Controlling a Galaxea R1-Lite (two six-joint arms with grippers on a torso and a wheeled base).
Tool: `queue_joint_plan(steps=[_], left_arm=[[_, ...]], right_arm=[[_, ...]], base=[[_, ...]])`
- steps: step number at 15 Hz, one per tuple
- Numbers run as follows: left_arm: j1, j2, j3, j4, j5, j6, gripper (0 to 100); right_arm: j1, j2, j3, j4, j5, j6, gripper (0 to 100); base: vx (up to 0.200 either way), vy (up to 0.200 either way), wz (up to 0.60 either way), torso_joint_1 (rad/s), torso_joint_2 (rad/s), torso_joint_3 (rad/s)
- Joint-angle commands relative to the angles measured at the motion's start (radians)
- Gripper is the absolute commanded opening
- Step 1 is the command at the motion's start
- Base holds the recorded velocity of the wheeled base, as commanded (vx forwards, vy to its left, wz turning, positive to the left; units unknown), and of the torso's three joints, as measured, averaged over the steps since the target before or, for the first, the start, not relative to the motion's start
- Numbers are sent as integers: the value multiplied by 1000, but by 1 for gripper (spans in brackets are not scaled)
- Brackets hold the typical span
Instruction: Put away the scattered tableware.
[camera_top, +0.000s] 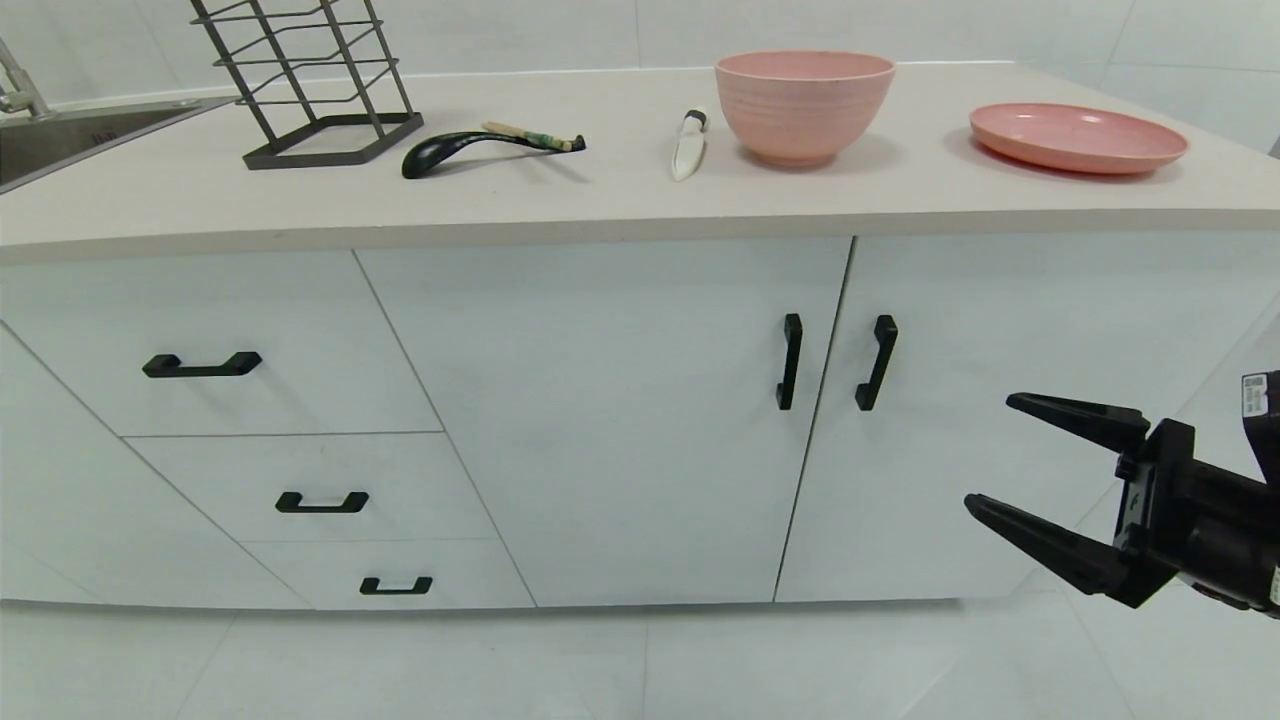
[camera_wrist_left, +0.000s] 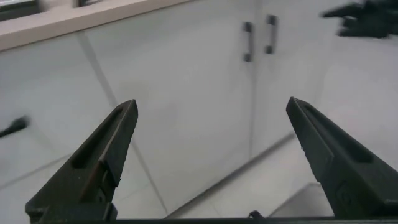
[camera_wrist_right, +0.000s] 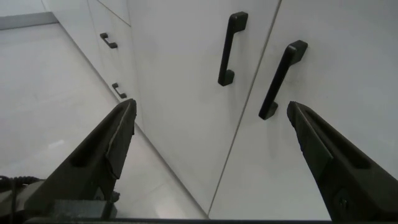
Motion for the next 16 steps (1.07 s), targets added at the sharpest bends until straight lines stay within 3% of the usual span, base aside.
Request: queue_joint_plan(steps=[1,3,4,7,10,11,13,16], left_arm=[[-129,353,-20,-153,-208,130,100],[-215,497,-48,-238,-272,204,100],[-258,571,-72,-280,-274,219,100],[-308,726,-132,-370,-277,218,100],[-406,905,-198,-495,-311,218,100],[-442,1009,-219,-585,-354,219,100],[-485,1137,-249,-705,-369,215,100],[-552,1218,-321,-709,-349,192,100]], right_arm=[[1,27,-21,-2,9,-6,100],[1,32,-21,-2,11,-14,100],[1,39,-21,-10,14,-14,100],[2,62,-30,-16,14,-15,100],[2,76,-53,-22,14,-15,100],[2,84,-81,-22,14,-14,100],[2,90,-96,-22,14,-15,100],[2,93,-94,-23,14,-15,100]], base=[[0,0,0,0,0,0],[0,0,0,0,0,0],[0,0,0,0,0,0],[0,0,0,0,0,0],[0,0,0,0,0,0],[0,0,0,0,0,0],[0,0,0,0,0,0],[0,0,0,0,0,0]])
